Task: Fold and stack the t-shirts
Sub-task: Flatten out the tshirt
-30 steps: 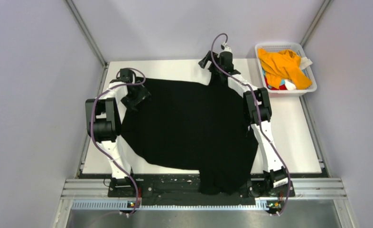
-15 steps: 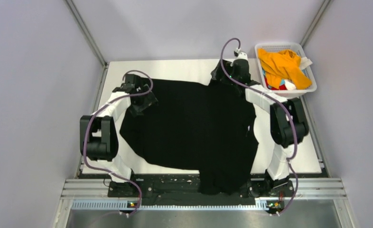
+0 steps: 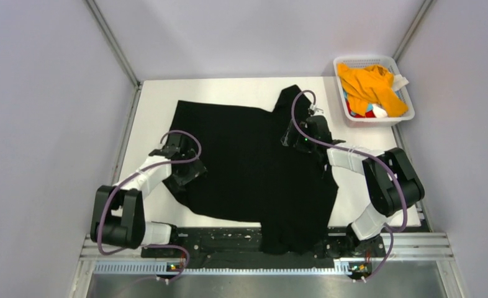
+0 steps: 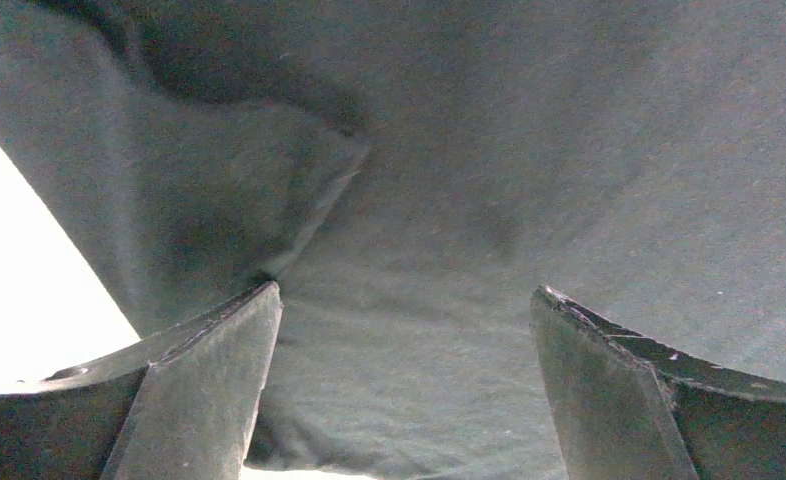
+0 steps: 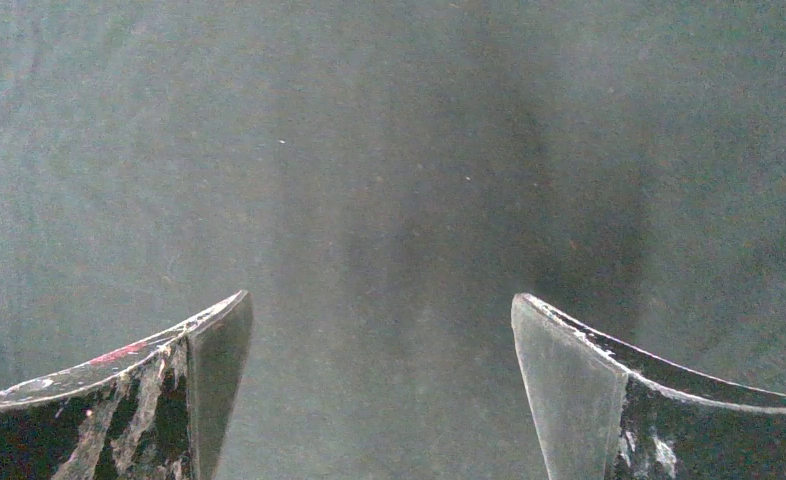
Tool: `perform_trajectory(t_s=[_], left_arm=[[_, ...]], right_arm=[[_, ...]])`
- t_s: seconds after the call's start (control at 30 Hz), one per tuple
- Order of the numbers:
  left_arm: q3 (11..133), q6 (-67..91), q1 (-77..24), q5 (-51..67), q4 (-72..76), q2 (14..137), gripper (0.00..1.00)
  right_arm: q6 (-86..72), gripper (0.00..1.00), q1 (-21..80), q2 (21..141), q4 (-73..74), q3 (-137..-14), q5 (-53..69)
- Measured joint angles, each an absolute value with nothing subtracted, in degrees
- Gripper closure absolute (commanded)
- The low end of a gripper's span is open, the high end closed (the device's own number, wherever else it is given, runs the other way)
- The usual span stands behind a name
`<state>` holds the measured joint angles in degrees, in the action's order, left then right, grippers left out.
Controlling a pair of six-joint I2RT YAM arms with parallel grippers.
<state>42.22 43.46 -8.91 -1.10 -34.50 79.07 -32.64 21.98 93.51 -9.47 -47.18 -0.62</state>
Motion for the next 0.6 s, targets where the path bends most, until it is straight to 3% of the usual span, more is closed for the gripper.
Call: perform_trajectory(t_s=[0.4, 0.6], left_arm=[[40.2, 54.8, -6.5, -19.1, -51.8, 68.0, 0.01], [40.3, 53.6, -6.3, -19.9, -53.1, 64.6, 0.01]], right_arm=[[-34.7, 0.01, 22.0, 93.5, -7.4, -46.8, -4.8], [-34.7, 0.01, 22.0, 93.5, -7.2, -46.8, -4.9]])
